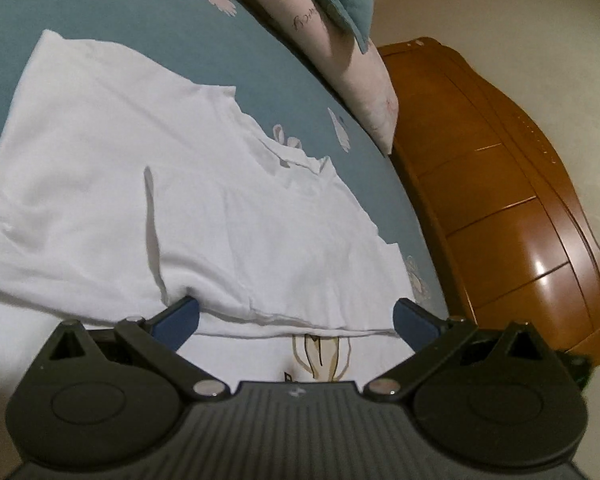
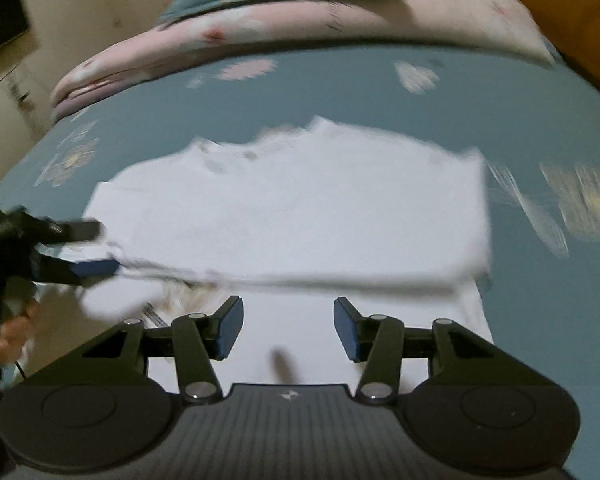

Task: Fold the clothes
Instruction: 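Pull the open right gripper back from the shirt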

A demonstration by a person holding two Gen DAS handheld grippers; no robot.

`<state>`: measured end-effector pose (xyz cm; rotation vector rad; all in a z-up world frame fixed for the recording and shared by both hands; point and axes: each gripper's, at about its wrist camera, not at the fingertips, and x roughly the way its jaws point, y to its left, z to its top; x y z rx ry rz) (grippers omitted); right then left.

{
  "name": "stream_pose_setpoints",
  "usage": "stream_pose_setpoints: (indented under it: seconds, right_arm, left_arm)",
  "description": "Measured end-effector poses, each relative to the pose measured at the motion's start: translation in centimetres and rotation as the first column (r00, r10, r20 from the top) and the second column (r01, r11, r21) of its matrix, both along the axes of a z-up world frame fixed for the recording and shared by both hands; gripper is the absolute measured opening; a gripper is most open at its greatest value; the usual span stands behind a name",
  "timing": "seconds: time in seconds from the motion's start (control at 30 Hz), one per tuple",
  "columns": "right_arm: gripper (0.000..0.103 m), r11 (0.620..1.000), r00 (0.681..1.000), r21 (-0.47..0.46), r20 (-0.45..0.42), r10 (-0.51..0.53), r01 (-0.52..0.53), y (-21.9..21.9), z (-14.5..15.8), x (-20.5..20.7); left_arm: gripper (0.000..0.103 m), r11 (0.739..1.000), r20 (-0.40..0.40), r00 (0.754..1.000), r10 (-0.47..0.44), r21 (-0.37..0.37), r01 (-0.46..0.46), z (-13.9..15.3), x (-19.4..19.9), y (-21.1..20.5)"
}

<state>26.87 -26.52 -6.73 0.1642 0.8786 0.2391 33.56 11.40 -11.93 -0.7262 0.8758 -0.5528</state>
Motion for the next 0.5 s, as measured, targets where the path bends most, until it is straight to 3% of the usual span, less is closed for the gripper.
stream_pose_setpoints:
  seconds: [0.17,0.3,0.4,0.5]
  right_arm:
    - [0.055,0.989,0.997,0.133,0.038,-0.066,0.06,-1.1,-1.8,-1.2]
    - [0.055,0.963,0.997,0.27,0.073,-0.032,0.011,-0.7,-2.4,0.0]
    - [0.056,0.944,0.994,0.329,0.105,-0.018,-0.018,-0.6,-2.7,1.1]
    - [0.058,0.929,0.996,0.368,0.088,-0.004,-0.029,-1.2,-3.8,1.4]
  left_arm:
    - [0.102,1.0,-0.001,1.0,0.011,-0.007,-0.011,0.0,0.2,0.6]
    - [0.102,0.998,0.006,0.998,0.055,-0.011,-0.055,-0.4,-0.7,0.5]
    - [0.102,0.992,-0.038,0.991,0.126,-0.01,-0.127,-0.1,-1.7,0.3]
    - [0.102,0.991,-0.082,0.989,0.127,0.046,-0.124,0.7,-1.9,-1.1]
